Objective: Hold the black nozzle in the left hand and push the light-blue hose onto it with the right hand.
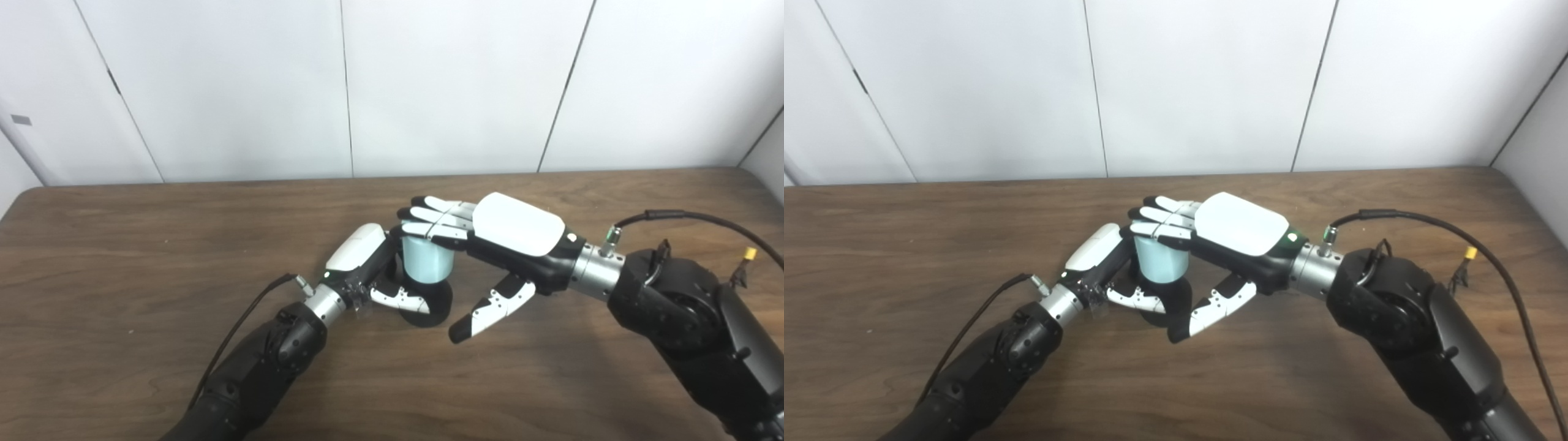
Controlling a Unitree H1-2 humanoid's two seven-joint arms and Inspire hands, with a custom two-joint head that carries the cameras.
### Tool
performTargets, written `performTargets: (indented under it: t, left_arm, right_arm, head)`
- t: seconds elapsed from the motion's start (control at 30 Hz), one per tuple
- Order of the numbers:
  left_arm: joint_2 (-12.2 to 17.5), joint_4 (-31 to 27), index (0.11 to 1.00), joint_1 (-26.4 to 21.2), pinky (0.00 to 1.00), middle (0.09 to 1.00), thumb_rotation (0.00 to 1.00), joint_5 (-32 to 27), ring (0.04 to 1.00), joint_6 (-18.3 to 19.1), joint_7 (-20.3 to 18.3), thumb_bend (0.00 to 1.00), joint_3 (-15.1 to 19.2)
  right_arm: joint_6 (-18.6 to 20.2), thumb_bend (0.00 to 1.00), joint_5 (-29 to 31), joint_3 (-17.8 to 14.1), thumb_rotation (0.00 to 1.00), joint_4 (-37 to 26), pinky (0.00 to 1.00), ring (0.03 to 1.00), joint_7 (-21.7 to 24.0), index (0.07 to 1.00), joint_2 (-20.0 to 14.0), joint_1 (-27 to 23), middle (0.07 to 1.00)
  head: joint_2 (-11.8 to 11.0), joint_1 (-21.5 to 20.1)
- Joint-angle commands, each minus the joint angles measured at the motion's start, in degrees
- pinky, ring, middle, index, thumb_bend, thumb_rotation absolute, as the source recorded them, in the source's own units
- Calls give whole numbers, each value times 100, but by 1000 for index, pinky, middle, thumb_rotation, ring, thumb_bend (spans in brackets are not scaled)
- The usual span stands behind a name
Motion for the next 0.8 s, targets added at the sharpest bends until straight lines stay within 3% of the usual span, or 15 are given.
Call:
performTargets:
  t: [0.0,0.43,0.77]
  left_arm:
    - [78,516,498,945,368,483,0,420,417,508,-493,504,-341]
    - [104,610,504,950,358,481,0,403,410,379,-450,503,-330]
    - [211,372,506,979,359,478,0,436,408,575,-557,503,-314]
  right_arm:
    - [-118,834,-153,382,953,68,899,967,528,880,-210,120,925]
    - [22,809,-497,506,951,91,924,974,499,900,-270,176,939]
    - [546,832,-677,549,891,-89,940,1000,749,993,-431,520,1000]
  head:
    - [1,-9]
    - [4,-46]
    - [61,-15]
